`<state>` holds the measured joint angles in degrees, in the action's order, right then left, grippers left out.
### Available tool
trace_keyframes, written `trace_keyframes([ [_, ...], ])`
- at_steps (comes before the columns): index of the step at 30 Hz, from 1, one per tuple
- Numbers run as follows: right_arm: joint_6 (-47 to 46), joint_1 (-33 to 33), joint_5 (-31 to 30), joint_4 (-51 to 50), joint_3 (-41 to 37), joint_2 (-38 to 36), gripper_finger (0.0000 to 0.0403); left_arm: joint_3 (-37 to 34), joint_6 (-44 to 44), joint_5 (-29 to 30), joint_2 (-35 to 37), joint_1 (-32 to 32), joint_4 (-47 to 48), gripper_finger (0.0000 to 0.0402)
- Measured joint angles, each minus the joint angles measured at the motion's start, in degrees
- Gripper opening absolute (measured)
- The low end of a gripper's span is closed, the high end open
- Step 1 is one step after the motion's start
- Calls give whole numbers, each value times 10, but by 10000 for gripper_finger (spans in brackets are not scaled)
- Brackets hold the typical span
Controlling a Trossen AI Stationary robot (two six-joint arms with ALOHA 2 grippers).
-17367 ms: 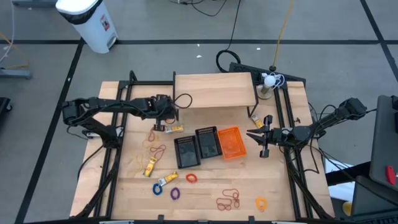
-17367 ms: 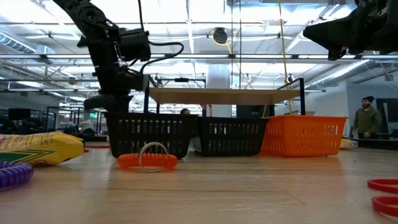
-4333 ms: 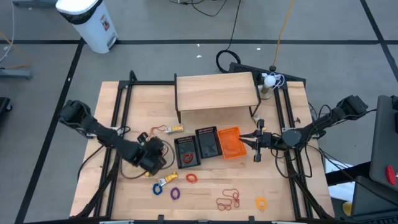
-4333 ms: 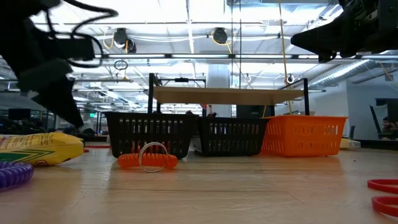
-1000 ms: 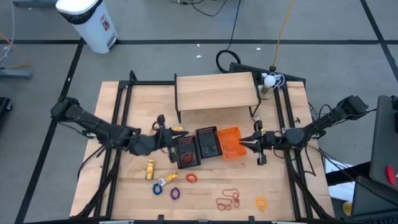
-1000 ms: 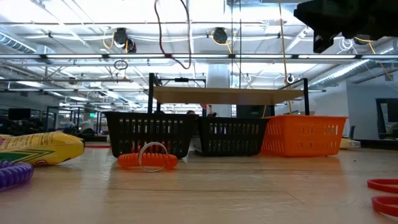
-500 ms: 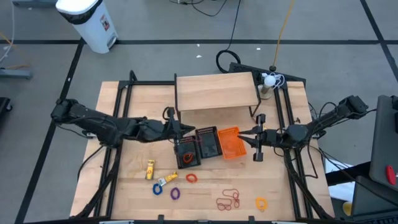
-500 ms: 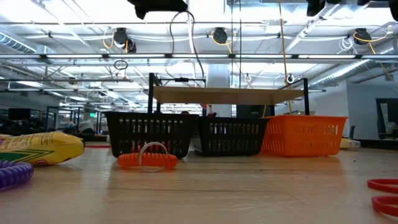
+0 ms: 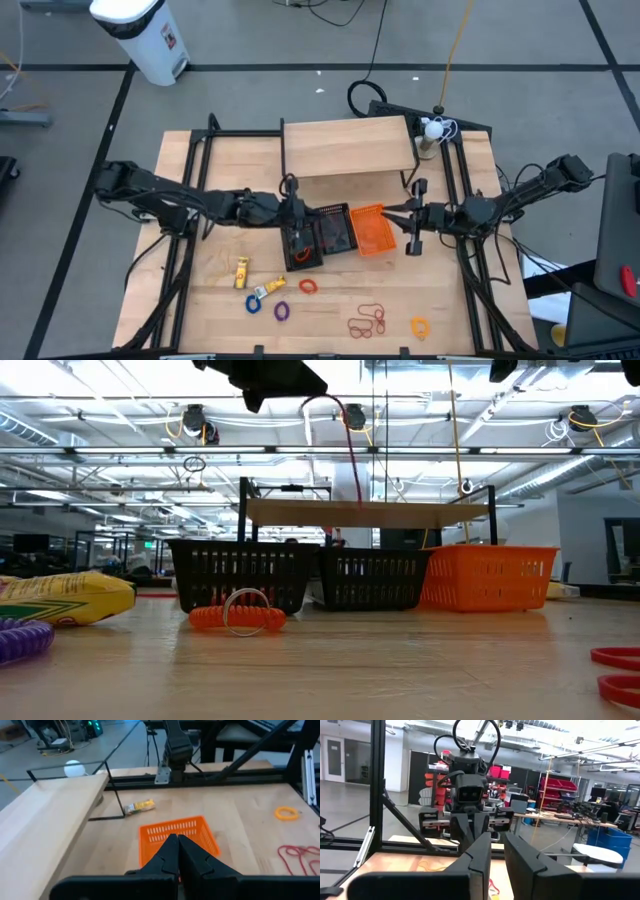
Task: Pick & Place Office Desk Supplies
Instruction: Put the orange rubber band into the right black bin
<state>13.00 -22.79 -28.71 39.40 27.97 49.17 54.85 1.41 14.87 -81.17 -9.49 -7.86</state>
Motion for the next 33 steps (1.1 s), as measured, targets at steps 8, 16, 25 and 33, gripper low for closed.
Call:
trace_keyframes([
  [8,-19,0,-17,-24,0,2,45,0,26,1,0,4,-17,0],
  [16,-64,0,-15,-45,0,13,45,0,15,2,0,12,-18,0],
  [25,-39,0,-13,-43,0,14,45,0,17,2,0,12,-18,2],
  [33,-32,0,-13,-43,0,14,45,0,10,1,0,12,-17,3],
])
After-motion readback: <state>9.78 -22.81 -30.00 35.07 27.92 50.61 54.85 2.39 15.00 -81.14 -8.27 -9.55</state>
